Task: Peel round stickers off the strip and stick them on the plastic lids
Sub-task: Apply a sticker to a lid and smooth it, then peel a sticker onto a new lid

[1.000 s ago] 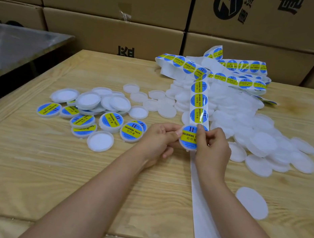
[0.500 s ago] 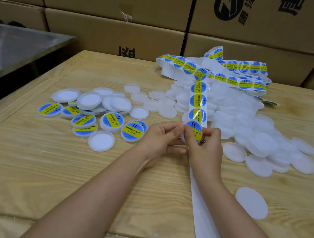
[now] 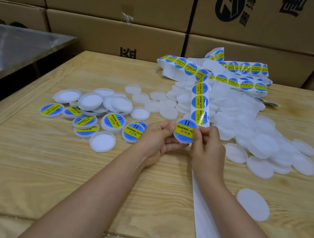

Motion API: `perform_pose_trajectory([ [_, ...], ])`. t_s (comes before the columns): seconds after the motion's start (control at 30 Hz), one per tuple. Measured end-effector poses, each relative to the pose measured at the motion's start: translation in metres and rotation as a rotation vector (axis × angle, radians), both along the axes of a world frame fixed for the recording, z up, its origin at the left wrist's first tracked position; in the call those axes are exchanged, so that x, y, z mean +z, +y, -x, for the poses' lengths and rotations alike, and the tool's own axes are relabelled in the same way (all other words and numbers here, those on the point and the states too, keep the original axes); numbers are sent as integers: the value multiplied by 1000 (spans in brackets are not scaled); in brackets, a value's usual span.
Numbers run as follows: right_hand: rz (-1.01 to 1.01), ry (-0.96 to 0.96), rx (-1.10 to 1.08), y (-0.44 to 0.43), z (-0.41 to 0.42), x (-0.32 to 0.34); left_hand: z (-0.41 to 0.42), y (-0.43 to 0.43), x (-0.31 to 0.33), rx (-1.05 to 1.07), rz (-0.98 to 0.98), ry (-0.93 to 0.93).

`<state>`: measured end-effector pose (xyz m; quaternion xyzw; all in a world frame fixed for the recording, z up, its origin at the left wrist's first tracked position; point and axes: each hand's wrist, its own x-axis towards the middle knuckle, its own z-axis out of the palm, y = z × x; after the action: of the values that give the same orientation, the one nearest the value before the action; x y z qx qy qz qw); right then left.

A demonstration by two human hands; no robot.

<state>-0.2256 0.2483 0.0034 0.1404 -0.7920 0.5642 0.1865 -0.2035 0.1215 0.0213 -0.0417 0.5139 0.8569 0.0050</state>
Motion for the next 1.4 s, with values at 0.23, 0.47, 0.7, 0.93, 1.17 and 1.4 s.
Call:
perform_pose_trajectory([
  [0.23, -4, -37, -119, 1, 0, 2, -3, 0, 1, -75, 10, 9],
  [0.47, -11, -70, -165, -1, -2, 2, -6, 0, 2, -151, 11, 21],
  [0.7, -55, -76, -153, -4, -6, 5, -6, 0, 3, -119, -4, -6],
  [0.93, 136, -98, -123, 0, -2, 6, -2, -4, 9, 302, 168, 81],
  [1.17, 88, -216, -114, 4, 5, 3, -10, -54, 7, 975, 1604, 534],
  [1.4, 52, -239, -117, 7, 4, 5, -16, -62, 7, 820, 2091, 293],
])
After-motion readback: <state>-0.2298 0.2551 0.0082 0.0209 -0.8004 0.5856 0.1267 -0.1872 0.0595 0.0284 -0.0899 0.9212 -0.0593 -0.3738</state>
